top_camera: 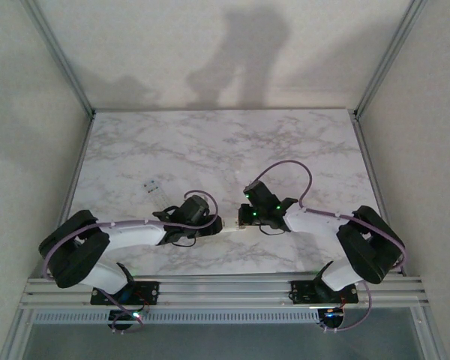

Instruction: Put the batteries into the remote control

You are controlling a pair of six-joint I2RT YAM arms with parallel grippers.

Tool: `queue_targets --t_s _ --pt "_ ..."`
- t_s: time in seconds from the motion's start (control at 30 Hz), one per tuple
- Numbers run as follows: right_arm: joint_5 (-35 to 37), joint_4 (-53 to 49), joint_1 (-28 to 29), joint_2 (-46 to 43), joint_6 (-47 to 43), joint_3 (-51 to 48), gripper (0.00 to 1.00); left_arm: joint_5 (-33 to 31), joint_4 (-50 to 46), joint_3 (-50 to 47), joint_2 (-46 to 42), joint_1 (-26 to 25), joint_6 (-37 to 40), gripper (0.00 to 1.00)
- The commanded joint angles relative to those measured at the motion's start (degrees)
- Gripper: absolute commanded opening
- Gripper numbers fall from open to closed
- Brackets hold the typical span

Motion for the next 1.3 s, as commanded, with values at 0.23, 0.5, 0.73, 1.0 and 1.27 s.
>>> queue_targets --t_s 0.23,0.5,0.73,1.0,1.27 --pt "1.7 0.8 0.7 1.9 0.5 -0.3 0.14 1.9 1.9 1.4 1.9 -0.1 0.4 0.57" --pt "1.4 0.5 0.9 0.8 0.6 -0.9 0.19 2.0 2.3 1.4 2.1 -0.3 0.3 0.56" --pt "2.6 -2.3 0.9 -1.6 0.1 0.1 0.24 1.6 2.0 1.4 2.2 -0.6 0.2 0.56" --pt "4.6 -6.9 1.0 -3.2 -0.2 2.6 0.23 2.3 3.0 1.9 3.1 -0.8 0.3 0.55" --pt "3.1 -5.7 0.9 0.1 -0.2 3.2 0.20 2.4 3.2 3.1 4.8 -1.0 0.9 0.54"
